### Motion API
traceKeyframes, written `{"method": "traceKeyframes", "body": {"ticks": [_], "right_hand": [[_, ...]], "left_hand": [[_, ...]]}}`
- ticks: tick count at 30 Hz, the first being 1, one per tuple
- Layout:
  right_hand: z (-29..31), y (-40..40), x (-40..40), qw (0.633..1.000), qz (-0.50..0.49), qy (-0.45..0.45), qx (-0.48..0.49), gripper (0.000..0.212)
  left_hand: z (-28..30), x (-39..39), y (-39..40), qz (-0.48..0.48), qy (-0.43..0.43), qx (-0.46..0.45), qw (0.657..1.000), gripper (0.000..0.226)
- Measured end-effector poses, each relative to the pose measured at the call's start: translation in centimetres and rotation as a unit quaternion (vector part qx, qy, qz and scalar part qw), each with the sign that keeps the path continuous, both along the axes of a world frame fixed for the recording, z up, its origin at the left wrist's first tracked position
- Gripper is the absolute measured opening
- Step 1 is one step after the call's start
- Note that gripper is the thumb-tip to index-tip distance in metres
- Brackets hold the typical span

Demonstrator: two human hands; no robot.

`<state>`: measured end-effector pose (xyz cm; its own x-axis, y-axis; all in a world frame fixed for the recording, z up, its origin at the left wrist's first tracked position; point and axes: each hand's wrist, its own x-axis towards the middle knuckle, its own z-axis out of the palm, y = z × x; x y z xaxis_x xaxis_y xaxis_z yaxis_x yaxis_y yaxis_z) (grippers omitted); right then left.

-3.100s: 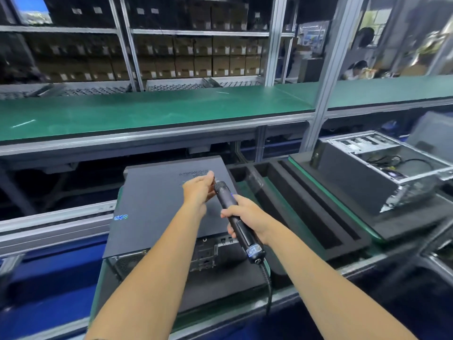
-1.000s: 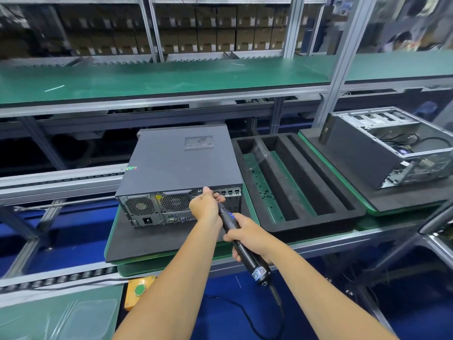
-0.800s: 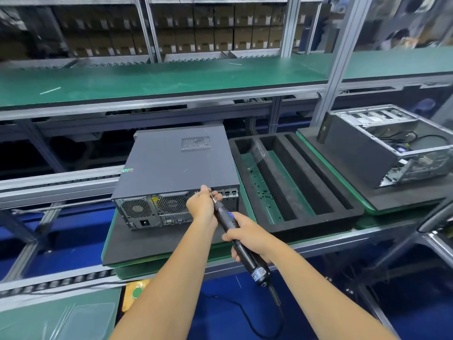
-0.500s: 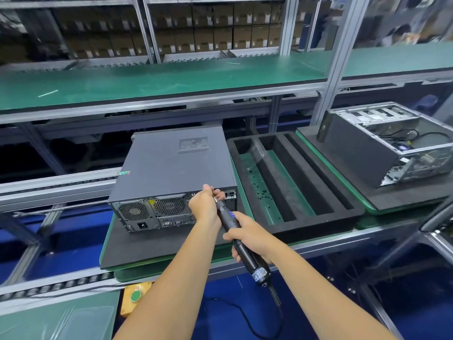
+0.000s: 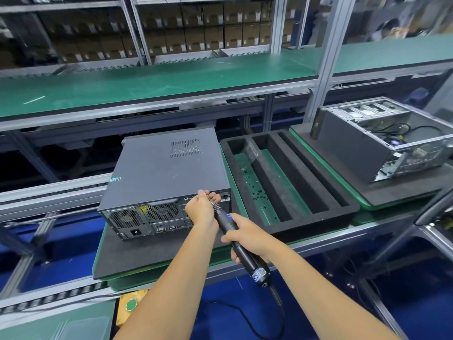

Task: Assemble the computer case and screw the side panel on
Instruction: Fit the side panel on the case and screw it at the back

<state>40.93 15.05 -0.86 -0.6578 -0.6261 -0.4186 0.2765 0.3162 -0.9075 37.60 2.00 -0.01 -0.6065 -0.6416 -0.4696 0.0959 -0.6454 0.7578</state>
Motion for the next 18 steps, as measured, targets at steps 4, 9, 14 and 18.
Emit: {"method": "traceKeyframes", "body": {"ticks": [4, 9, 14, 18], "right_hand": [[0.2, 0.1, 0.0, 1.0, 0.002, 0.002, -0.006, 0.043], [0.5, 0.3, 0.2, 1.0, 0.0, 0.008, -0.006, 0.037], [0.7, 0.7, 0.5, 1.0, -0.011, 0.007, -0.019, 0.034], [0.2, 1.1, 1.0, 0.999, -0.041, 0.004, -0.025, 0.034]], "left_hand": [[-0.3, 0.0, 0.2, 0.016, 0.001, -0.024, 1.0, 0.029], [-0.4, 0.1, 0.1, 0.003, 0.006, -0.02, 1.0, 0.026], [-0.4, 0.5, 0.2, -0.05, 0.036, 0.005, 0.998, 0.025], [-0.7, 0.2, 1.3, -0.052, -0.007, -0.009, 0.999, 0.027]]}}
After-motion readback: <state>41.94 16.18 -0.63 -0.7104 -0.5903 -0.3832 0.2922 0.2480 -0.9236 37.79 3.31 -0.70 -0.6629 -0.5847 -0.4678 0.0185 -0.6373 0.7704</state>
